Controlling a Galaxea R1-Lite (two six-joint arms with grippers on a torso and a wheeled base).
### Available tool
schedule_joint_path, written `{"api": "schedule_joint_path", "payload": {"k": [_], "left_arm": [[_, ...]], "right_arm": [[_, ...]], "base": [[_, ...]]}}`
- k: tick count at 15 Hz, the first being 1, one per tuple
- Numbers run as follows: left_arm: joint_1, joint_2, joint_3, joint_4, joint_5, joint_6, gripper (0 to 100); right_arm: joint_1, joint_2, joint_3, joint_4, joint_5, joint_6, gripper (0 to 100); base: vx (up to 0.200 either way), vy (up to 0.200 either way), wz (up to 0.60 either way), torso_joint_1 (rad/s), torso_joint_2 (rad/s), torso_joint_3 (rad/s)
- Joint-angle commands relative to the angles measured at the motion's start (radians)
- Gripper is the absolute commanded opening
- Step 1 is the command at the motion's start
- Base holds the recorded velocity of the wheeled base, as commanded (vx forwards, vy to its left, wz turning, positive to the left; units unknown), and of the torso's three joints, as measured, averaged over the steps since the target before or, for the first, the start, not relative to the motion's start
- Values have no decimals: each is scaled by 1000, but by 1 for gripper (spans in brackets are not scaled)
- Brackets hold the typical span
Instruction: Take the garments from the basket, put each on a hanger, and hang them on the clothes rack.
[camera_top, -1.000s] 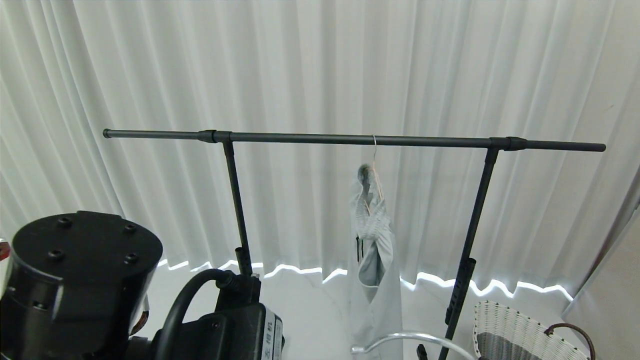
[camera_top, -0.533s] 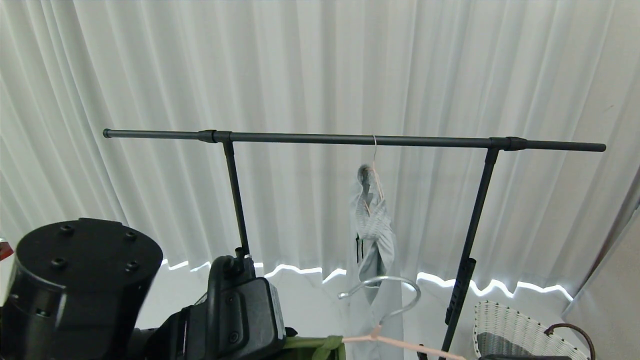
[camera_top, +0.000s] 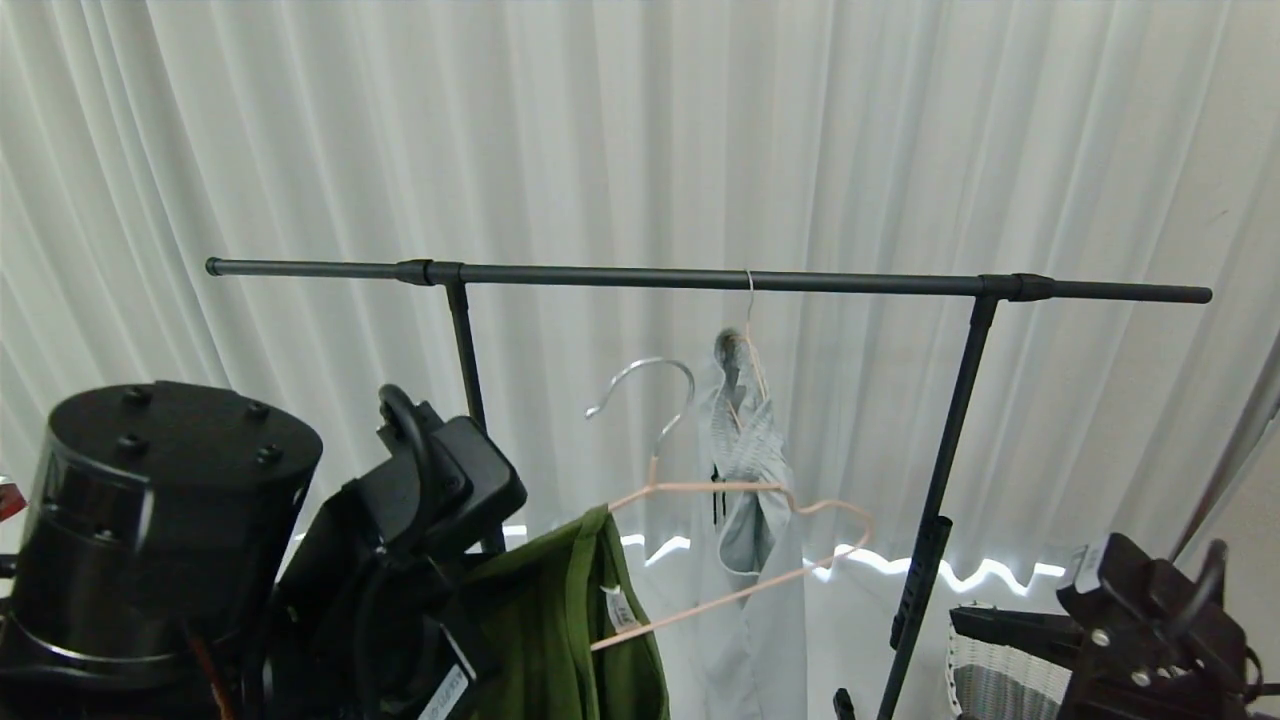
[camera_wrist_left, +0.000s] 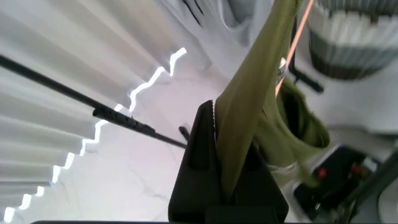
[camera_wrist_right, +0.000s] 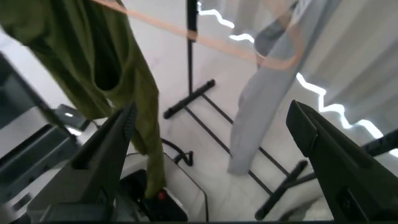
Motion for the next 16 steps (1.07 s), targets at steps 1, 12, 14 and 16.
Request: {"api": "schedule_joint_path", "payload": {"k": [1, 12, 14, 16], "left_arm": [[34, 25, -61, 0, 3, -27, 0], [2, 78, -194, 0, -51, -55, 0], [-4, 76, -204, 0, -53, -55, 0], [-10, 74, -216, 0, -59, -55, 0]], "right_arm": [[19, 138, -69, 0, -33, 6, 100], [100, 402, -341, -8, -65, 132, 100], [95, 433, -345, -9, -76, 155, 100], [98, 464, -336, -9, -128, 166, 100]], "base": [[0, 0, 0, 0, 0, 0], [0, 0, 0, 0, 0, 0], [0, 0, 0, 0, 0, 0], [0, 0, 0, 0, 0, 0]]}}
